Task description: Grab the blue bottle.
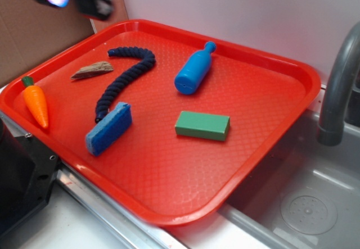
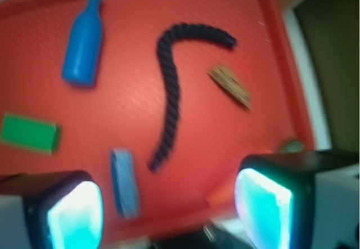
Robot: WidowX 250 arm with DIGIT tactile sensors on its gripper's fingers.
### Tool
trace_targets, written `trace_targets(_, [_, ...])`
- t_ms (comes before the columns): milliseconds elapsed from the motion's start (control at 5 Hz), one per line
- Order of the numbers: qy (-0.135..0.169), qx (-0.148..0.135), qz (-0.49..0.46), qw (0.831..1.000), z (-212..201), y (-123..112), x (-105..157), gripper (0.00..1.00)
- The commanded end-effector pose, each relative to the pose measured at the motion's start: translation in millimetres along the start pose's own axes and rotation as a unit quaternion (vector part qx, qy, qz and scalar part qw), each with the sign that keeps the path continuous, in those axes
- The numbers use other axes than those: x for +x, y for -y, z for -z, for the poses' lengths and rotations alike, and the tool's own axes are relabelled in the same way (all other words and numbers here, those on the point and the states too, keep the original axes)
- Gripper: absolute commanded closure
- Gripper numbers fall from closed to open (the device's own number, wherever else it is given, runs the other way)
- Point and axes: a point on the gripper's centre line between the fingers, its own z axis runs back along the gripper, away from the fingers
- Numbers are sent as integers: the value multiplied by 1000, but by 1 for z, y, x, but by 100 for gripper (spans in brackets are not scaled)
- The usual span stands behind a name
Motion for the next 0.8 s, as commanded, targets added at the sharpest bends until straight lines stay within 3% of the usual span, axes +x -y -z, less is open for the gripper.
trace_targets(0, [40, -45, -55, 997, 37, 54, 63, 0])
trace_targets(200, [41, -65, -36, 996, 54, 72, 77, 0])
trace_targets(400, [27, -58, -47, 997, 76, 81, 87, 0])
trace_targets(600, [18, -40, -59, 997, 94, 70, 86, 0])
